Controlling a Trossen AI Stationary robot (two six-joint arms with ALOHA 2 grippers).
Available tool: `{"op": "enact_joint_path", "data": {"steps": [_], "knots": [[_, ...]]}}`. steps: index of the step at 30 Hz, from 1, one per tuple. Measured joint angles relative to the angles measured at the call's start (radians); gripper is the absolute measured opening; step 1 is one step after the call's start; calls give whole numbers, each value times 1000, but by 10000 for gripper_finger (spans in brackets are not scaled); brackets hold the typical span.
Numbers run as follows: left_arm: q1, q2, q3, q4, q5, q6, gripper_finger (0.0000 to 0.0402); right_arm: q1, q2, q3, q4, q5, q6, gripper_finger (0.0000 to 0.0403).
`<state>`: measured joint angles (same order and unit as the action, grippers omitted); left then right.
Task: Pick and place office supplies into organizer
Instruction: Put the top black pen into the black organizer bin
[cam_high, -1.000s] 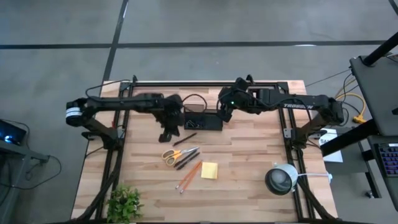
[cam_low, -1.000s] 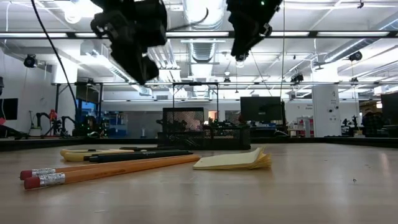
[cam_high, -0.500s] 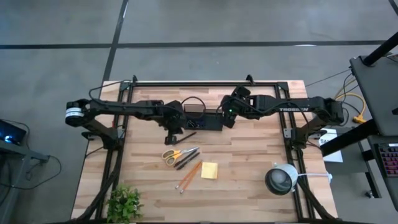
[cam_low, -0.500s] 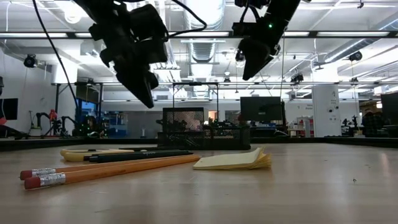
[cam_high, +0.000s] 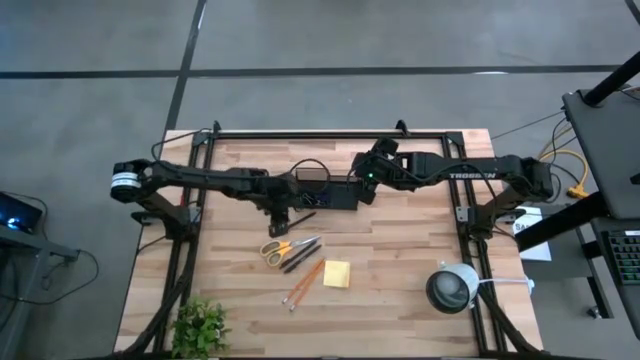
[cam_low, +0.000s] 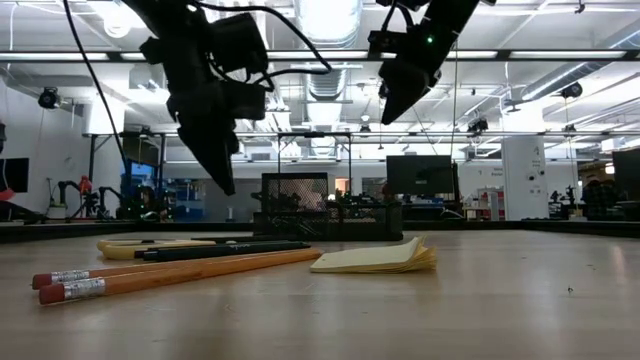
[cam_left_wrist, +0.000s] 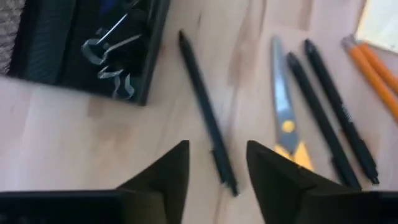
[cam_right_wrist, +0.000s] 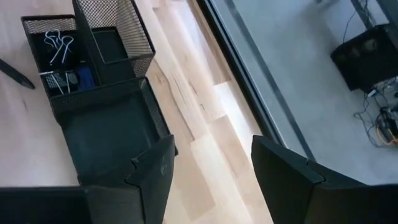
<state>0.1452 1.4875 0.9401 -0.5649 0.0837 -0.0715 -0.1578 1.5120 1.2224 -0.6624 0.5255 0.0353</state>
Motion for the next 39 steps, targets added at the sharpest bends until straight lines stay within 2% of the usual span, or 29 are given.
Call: {"op": "enact_joint_path", "data": {"steps": [2, 5, 11, 18, 27, 39], "knots": [[-29, 0, -27, 45, 0, -3, 170, -12, 0, 0, 0, 0, -7, 201], [-67, 17, -71, 132, -33, -49, 176, -31, 0, 0, 0, 0, -9, 201], [-83, 46, -119, 167, -144, -148, 138, -56, 0, 0, 1, -1, -10, 201], [-80, 66, -158, 192, -82, -198, 112, -65, 0, 0, 23, -3, -20, 201], [-81, 140, -153, 209, -92, -211, 109, -66, 0, 0, 34, -3, -20, 201], [-80, 187, -155, 228, -83, -72, 11, -70, 0, 0, 33, -3, -17, 201]]}}
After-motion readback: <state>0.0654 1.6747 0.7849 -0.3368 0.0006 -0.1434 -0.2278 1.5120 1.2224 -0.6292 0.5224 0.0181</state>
